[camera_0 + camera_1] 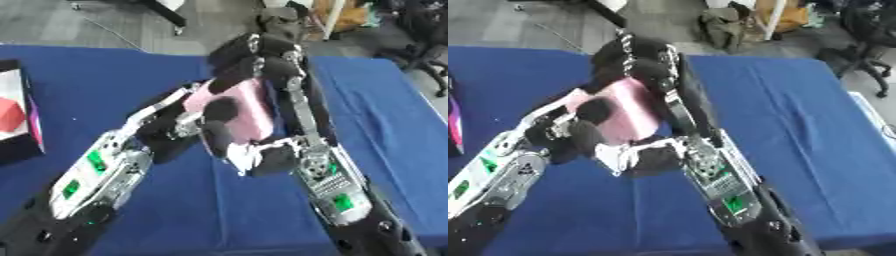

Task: Pick up the objects with one hand, pass them to the other hand, and then place them into the box on the other side of the table.

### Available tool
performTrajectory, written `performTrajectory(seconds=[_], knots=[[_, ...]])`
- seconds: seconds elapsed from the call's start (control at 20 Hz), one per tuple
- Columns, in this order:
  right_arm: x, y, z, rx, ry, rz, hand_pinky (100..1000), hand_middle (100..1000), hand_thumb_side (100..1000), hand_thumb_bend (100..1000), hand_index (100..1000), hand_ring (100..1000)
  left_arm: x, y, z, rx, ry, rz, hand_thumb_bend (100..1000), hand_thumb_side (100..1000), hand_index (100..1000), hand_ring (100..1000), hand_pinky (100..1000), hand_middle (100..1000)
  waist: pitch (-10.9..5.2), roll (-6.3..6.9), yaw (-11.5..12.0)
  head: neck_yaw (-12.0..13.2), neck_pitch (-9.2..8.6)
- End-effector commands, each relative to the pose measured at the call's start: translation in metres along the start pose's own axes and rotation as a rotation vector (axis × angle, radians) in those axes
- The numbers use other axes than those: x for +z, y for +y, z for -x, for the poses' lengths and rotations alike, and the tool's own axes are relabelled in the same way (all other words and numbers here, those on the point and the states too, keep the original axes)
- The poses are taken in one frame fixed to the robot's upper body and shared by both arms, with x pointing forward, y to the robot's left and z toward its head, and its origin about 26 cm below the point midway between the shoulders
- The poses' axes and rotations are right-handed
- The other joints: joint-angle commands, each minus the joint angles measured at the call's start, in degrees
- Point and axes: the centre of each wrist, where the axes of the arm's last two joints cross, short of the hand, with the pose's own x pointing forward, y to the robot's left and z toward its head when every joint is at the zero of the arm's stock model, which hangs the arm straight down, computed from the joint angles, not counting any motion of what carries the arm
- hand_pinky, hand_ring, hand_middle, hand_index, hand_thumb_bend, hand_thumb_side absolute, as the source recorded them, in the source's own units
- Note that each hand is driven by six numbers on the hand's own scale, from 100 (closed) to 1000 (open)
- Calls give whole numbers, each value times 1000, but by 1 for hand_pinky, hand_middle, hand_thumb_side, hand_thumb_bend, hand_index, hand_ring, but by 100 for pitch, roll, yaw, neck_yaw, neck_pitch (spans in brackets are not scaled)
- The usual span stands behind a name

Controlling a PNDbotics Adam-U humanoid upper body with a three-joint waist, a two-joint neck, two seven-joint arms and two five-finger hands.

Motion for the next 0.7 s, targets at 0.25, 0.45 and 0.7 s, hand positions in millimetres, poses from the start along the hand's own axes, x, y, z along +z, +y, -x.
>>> performTrajectory(seconds=[0.25, 0.45, 0.7], knots=[[-7, -4, -3, 21, -27, 0, 899, 932, 572, 238, 907, 955, 1, 2, -1, -28, 17, 4, 316, 377, 291, 421, 656, 225, -91, 32, -5, -8, -9], [-7, -4, -3, 15, -26, -10, 890, 933, 574, 226, 921, 937, 1, 2, 0, -25, 18, 4, 313, 378, 291, 420, 657, 224, -89, 32, -9, -9, -9], [-9, -4, -3, 7, -33, -14, 892, 933, 568, 217, 932, 925, 3, 5, 1, -22, 6, -21, 262, 424, 292, 420, 657, 226, -86, 33, -19, 1, -9]])
